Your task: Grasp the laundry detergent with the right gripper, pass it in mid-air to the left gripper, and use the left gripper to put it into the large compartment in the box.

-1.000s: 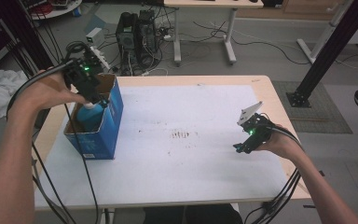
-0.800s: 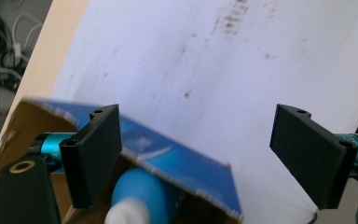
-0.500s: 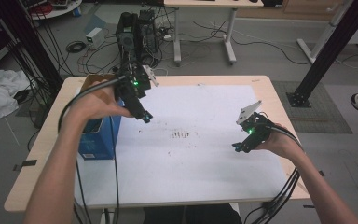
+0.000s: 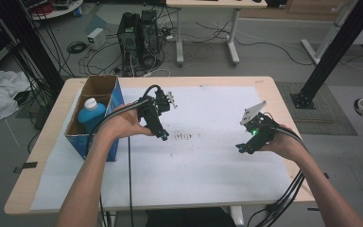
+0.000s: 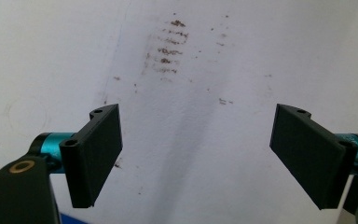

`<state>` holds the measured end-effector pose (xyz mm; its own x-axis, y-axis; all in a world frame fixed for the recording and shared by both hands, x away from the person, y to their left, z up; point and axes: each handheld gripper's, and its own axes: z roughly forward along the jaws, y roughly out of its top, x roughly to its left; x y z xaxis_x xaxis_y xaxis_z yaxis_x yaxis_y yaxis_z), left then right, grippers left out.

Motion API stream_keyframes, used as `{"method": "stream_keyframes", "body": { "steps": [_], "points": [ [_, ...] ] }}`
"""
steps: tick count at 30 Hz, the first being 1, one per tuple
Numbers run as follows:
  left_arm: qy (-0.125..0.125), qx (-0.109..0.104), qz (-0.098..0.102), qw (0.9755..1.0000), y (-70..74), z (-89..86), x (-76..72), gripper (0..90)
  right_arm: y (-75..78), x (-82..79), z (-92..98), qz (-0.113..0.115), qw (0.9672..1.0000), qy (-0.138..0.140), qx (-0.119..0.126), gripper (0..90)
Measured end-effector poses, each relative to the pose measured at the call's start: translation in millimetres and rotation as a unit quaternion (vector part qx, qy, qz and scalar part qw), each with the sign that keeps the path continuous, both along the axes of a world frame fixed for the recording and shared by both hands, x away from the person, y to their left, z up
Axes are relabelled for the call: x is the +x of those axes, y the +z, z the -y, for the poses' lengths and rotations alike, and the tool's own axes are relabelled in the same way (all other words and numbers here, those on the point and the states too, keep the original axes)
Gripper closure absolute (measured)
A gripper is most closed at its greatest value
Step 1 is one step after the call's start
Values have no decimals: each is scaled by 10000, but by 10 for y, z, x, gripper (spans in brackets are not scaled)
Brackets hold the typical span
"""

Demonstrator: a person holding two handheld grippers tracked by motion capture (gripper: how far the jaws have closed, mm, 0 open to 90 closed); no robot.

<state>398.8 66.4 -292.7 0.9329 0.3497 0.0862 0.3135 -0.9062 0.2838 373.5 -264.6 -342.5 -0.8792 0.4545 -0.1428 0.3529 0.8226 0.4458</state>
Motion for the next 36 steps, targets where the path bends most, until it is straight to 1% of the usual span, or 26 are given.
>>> {"method": "stream_keyframes", "body": {
  "steps": [1, 2, 4, 5, 6, 7, 8, 9, 10, 12, 14, 15, 16, 18, 19, 20, 22, 24, 25, 26, 28, 30, 31, 33, 35, 36],
  "points": [
    [39, 10, 37, 10000, -28, 5, -5, 169, 0, 1, 0, -1, 10000, -3, -1, 131],
    [102, -35, 58, 9999, -60, 12, -15, 169, 3, 10, 2, 5, 10000, 31, -15, 131],
    [106, -22, 46, 9999, -104, 21, -21, 169, 6, 11, -1, -17, 10000, -8, -25, 131],
    [154, -70, 55, 9998, -135, 31, -31, 169, 7, 11, -5, -16, 10000, -35, -12, 131],
    [160, -67, 38, 9998, -162, 39, -36, 169, 9, 22, -5, -1, 10000, 4, -16, 131],
    [146, -49, 6, 9999, -187, 49, -42, 169, 9, 19, -9, 2, 10000, -29, -5, 131],
    [82, 33, -8, 10000, -202, 51, -40, 169, 13, 24, -9, 19, 10000, -7, -5, 131],
    [121, -19, -24, 9999, -228, 58, -48, 169, 19, 29, -10, 63, 10000, -3, -7, 131],
    [100, 29, -40, 9999, -239, 57, -44, 169, 22, 48, -5, 148, 9998, 117, -2, 131],
    [86, 63, -57, 9999, -264, 55, -43, 169, 31, 46, -8, 146, 9998, 108, 10, 131],
    [107, 125, -86, 9998, -272, 59, -47, 169, 38, 46, -8, 128, 9999, 113, -12, 131],
    [151, 43, -76, 9998, -289, 61, -55, 169, 34, 45, -8, 147, 9998, 110, 1, 131],
    [158, 13, -76, 9998, -297, 61, -57, 169, 36, 45, -6, 134, 9998, 109, -19, 131],
    [75, 101, -84, 9999, -290, 56, -53, 169, 37, 42, -3, 123, 9999, 86, -32, 131],
    [69, 94, -83, 9999, -289, 55, -55, 169, 39, 37, -3, 105, 9999, 59, -32, 131],
    [138, 14, -90, 9999, -295, 58, -66, 169, 41, 38, -1, 107, 9999, 64, -27, 131],
    [76, 80, -81, 9999, -284, 53, -59, 169, 36, 43, 4, 148, 9999, 82, 4, 131],
    [122, 36, -76, 9999, -292, 60, -69, 169, 33, 41, 5, 133, 9999, 67, -6, 131],
    [88, 61, -73, 9999, -294, 62, -67, 169, 33, 40, 5, 130, 9999, 64, -11, 131],
    [136, 6, -88, 9999, -305, 69, -76, 169, 32, 40, 3, 134, 9999, 63, -8, 131],
    [139, 14, -79, 9999, -309, 73, -80, 169, 31, 42, -1, 143, 9999, 71, -14, 131],
    [127, 22, -93, 9999, -309, 73, -85, 169, 31, 53, -1, 169, 9997, 149, -20, 131],
    [132, 13, -88, 9999, -311, 72, -87, 169, 32, 39, -7, 103, 9999, 71, -18, 131],
    [149, 12, -82, 9999, -314, 68, -93, 169, 26, 38, -12, 145, 9999, 62, -5, 131],
    [81, 166, -102, 9998, -295, 62, -89, 169, 25, 39, -11, 158, 9999, 66, -26, 131],
    [94, 145, -108, 9998, -301, 61, -93, 169, 30, 39, -9, 137, 9999, 76, -42, 131]
  ]
}}
